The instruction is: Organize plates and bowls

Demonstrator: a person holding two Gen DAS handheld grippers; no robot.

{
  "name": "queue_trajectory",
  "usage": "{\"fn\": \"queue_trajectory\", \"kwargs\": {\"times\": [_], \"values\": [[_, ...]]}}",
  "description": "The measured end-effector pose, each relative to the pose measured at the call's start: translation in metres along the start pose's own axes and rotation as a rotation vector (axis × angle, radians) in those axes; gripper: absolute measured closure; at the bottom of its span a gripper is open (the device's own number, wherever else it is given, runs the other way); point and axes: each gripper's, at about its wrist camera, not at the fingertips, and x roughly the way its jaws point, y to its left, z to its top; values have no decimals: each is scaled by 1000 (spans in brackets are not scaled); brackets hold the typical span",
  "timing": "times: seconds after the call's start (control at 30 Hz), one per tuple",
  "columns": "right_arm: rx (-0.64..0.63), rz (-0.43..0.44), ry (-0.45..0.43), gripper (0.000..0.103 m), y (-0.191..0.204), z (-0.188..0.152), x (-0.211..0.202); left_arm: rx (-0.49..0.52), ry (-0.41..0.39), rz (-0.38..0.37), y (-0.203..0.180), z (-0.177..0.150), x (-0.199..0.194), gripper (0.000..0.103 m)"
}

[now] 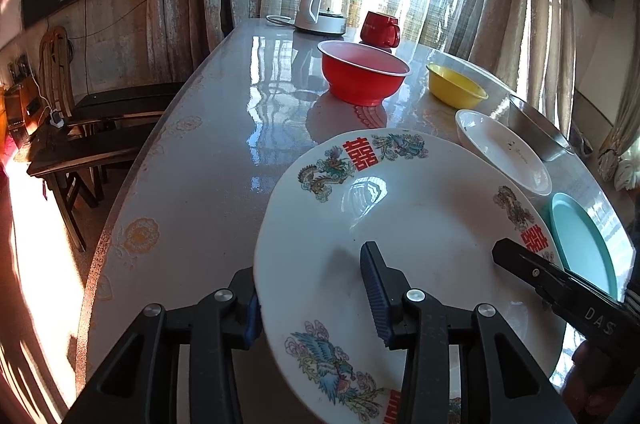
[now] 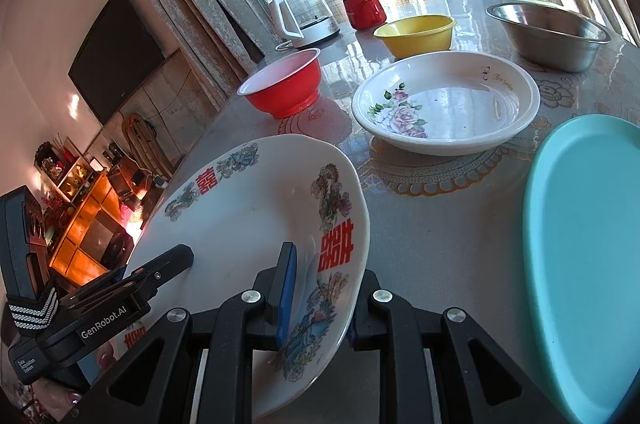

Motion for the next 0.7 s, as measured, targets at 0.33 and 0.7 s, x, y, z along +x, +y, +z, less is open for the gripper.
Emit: {"fn": "queue_trajectory", "kwargs": {"times": [0.33, 0.7], "values": [[-24, -12, -12, 83, 4, -1, -2, 5, -19, 48, -2, -1, -3, 62], [-52, -2, -38, 83, 7, -3, -7, 38, -48, 101, -6, -2, -8, 62]]}}
